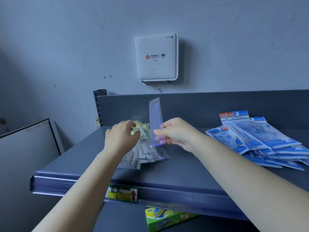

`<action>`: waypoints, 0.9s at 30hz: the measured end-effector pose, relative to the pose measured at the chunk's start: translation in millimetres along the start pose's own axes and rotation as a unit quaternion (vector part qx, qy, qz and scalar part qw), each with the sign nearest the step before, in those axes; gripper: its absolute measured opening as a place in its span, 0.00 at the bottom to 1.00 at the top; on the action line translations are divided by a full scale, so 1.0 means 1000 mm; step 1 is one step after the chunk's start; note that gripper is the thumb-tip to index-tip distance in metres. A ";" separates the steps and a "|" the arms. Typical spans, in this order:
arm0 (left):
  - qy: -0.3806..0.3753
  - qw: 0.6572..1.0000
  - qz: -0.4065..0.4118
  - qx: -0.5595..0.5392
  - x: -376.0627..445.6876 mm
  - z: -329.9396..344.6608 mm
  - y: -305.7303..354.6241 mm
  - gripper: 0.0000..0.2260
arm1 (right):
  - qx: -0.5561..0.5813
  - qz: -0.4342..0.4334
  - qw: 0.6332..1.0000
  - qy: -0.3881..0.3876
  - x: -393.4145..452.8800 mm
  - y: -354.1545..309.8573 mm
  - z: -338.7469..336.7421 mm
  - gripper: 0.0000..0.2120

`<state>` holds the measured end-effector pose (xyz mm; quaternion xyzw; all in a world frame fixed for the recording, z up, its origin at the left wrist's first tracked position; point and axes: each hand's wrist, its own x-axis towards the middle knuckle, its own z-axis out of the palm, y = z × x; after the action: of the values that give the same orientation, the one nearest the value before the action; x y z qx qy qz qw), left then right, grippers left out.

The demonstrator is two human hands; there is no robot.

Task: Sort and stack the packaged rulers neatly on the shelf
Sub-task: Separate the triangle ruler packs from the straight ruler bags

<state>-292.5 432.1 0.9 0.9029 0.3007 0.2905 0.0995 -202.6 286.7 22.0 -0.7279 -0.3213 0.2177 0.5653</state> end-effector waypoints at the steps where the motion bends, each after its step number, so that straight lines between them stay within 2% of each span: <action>1: -0.002 1.000 0.003 0.006 0.001 0.000 -0.004 0.14 | -0.074 0.006 0.997 0.008 0.005 0.000 0.004 0.24; 3: -0.009 1.000 0.015 0.015 0.002 0.000 -0.008 0.14 | -0.245 -0.010 0.969 0.034 0.011 0.005 0.006 0.24; 6: -0.013 0.998 0.046 0.042 0.002 0.005 -0.002 0.14 | -0.368 -0.050 0.926 0.061 0.007 0.013 -0.003 0.16; 9: -0.013 0.994 0.079 0.074 0.002 0.010 0.017 0.15 | -0.520 -0.101 0.842 0.104 -0.006 0.016 -0.020 0.12; 11: -0.015 0.990 0.104 0.096 0.000 0.013 0.037 0.15 | -0.593 -0.134 0.783 0.129 -0.015 0.018 -0.035 0.12; 14: -0.024 0.982 0.145 0.120 -0.007 0.020 0.070 0.17 | -0.645 -0.153 0.734 0.146 -0.029 0.021 -0.060 0.13; 23: -0.021 0.965 0.236 0.111 -0.038 0.048 0.194 0.16 | -0.717 -0.124 0.659 0.192 -0.088 0.037 -0.158 0.10; 27: -0.019 0.958 0.266 0.104 -0.052 0.064 0.258 0.17 | -0.731 -0.084 0.647 0.198 -0.118 0.052 -0.213 0.12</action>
<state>-164.1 194.2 16.0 0.9610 0.0762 0.2566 -0.0700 -128.3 49.2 23.2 -0.9007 -0.3161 -0.2857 -0.0848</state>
